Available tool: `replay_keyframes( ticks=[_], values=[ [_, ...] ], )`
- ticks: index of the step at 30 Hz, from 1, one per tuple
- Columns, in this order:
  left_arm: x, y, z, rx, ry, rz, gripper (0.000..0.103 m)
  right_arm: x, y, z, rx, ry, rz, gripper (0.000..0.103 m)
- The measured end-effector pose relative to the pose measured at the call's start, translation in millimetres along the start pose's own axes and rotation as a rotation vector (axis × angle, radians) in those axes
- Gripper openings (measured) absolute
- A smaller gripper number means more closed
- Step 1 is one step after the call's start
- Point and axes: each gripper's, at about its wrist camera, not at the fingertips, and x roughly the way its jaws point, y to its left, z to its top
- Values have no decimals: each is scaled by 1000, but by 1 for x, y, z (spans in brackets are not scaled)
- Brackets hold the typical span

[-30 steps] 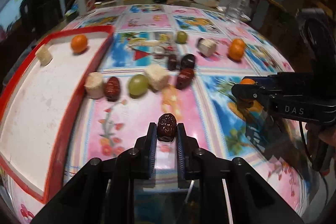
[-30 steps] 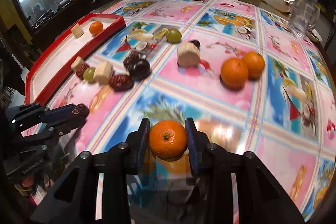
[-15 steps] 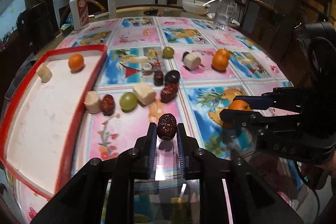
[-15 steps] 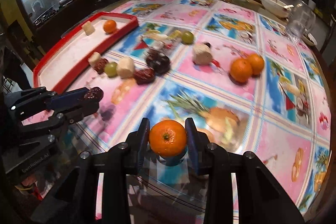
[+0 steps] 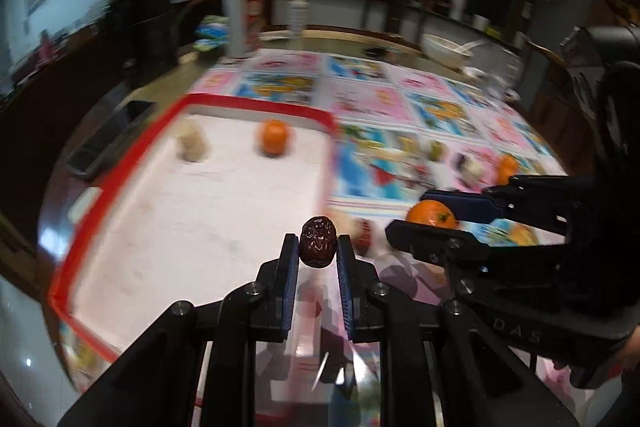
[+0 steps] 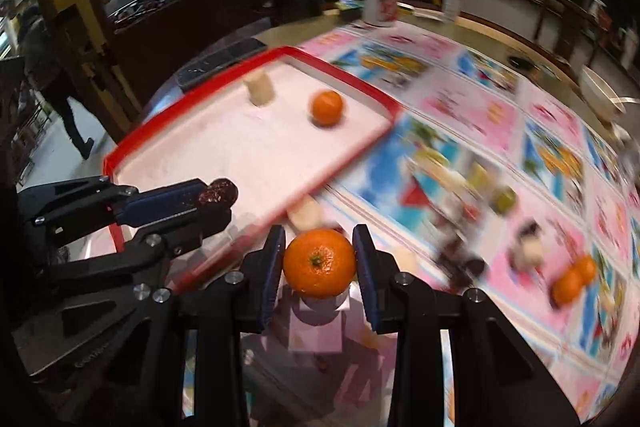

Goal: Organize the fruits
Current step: 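Carry the date and orange into the red tray and open both tools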

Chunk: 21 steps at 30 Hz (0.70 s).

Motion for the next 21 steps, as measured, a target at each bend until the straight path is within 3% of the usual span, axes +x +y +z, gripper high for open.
replay_keyframes(
  ticks=[9, 21],
  values=[
    [16, 83, 22, -95, 3, 122, 18, 46, 38, 56, 12, -26, 52, 37],
    [57, 114, 31, -124, 81, 168, 18, 105, 49, 72, 27, 51, 12, 37]
  ],
)
